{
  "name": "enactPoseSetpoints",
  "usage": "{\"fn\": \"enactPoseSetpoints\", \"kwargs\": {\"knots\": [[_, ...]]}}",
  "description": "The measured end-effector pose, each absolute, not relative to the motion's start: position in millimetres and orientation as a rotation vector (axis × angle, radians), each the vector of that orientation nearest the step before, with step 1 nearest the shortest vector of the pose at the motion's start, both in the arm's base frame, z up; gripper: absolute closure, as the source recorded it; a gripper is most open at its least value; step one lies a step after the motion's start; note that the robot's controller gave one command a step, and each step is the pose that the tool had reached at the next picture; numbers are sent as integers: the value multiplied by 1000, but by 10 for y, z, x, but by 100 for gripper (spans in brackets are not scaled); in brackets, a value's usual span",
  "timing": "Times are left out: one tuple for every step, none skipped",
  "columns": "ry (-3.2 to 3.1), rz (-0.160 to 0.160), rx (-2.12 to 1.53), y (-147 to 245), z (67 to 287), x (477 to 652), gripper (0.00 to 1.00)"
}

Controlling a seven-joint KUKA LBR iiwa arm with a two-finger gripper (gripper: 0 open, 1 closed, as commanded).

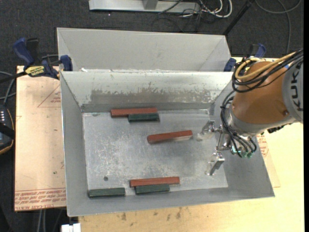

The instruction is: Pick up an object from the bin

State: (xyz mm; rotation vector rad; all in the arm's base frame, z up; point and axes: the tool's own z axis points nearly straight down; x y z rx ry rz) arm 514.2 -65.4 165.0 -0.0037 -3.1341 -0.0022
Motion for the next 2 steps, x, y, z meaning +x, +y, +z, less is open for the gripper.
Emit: {"fn": "enactPoseSetpoints", "kwargs": {"knots": [[-3142, -1, 0, -652, 1688, 5160, 0], [-3144, 0, -139, -402, 1310, 5286, 0]]}}
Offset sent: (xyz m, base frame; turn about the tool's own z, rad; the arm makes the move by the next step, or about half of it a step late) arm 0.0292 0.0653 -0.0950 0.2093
